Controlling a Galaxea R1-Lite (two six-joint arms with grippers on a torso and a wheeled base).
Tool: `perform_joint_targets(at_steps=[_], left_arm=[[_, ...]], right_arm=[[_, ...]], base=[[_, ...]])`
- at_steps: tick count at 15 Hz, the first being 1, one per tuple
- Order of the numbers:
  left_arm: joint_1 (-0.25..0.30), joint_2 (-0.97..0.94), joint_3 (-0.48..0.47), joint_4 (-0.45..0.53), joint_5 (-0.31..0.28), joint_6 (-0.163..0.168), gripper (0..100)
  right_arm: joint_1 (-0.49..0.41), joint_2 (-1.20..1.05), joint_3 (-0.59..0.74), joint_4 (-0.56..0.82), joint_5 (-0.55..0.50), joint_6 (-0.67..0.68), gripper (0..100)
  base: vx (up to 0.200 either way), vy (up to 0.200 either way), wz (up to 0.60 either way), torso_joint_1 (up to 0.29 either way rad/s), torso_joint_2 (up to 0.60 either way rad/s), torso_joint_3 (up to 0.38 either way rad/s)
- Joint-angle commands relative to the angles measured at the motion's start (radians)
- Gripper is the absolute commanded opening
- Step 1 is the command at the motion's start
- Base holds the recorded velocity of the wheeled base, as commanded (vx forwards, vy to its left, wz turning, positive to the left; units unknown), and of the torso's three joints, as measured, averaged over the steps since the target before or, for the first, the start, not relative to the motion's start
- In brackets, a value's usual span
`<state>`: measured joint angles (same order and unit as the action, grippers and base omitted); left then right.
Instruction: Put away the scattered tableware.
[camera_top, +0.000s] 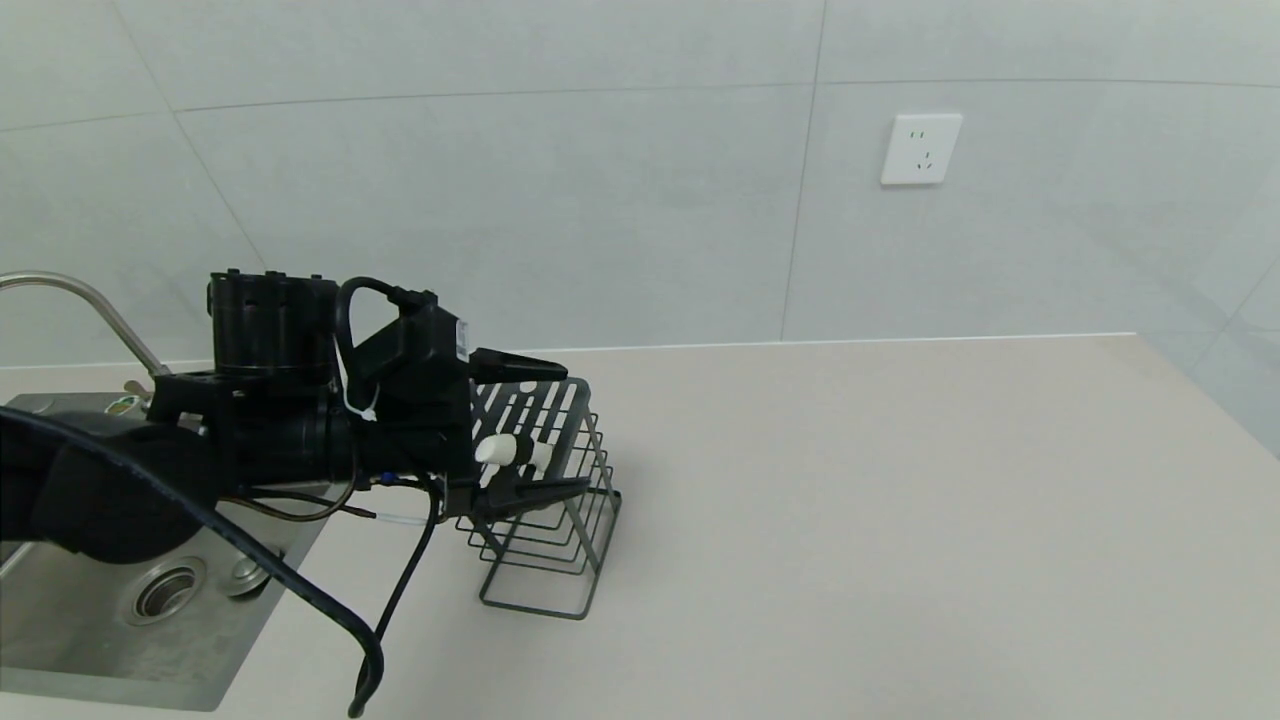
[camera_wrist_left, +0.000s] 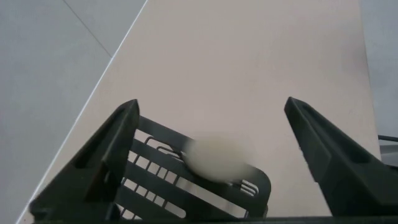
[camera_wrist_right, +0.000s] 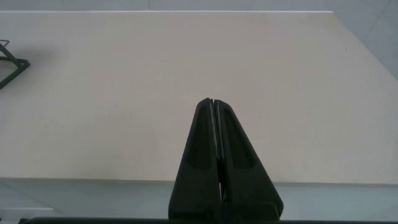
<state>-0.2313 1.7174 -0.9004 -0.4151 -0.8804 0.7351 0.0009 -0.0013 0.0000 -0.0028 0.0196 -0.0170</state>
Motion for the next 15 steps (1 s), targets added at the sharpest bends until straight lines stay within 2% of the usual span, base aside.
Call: perform_joint_targets(at_steps=[1,4,6,9,11,13,15], left_arm=[[0.000,-0.007,0.003,-0.005,0.000,0.001,100],[0.001,-0.018,0.015,-0.076,0.000,-0.002,100],[0.001,-0.079,0.055,-0.122,-0.002,-0.006,100],[0.007,-0.208,0.121,-0.157,0.000,-0.006,100],[0.006,-0.389,0.216,-0.168,-0.002,-0.010,100],[0.006,-0.536,0.325,-0.169,0.000,-0.052,100],[0.006,-0.694,0.448,-0.166,-0.002,-0.157,100]], right_arm=[[0.001,0.001,0.000,0.000,0.000,0.000,0],[0.001,0.001,0.000,0.000,0.000,0.000,0],[0.001,0.001,0.000,0.000,0.000,0.002,0],[0.001,0.001,0.000,0.000,0.000,0.002,0],[0.001,0.001,0.000,0.000,0.000,0.002,0],[0.001,0.001,0.000,0.000,0.000,0.002,0],[0.001,0.001,0.000,0.000,0.000,0.002,0]], base=[[0.000,0.000,0.00,0.000,0.00,0.000],[0.000,0.000,0.00,0.000,0.00,0.000],[0.000,0.000,0.00,0.000,0.00,0.000],[0.000,0.000,0.00,0.000,0.00,0.000],[0.000,0.000,0.00,0.000,0.00,0.000],[0.000,0.000,0.00,0.000,0.00,0.000],[0.000,0.000,0.00,0.000,0.00,0.000]])
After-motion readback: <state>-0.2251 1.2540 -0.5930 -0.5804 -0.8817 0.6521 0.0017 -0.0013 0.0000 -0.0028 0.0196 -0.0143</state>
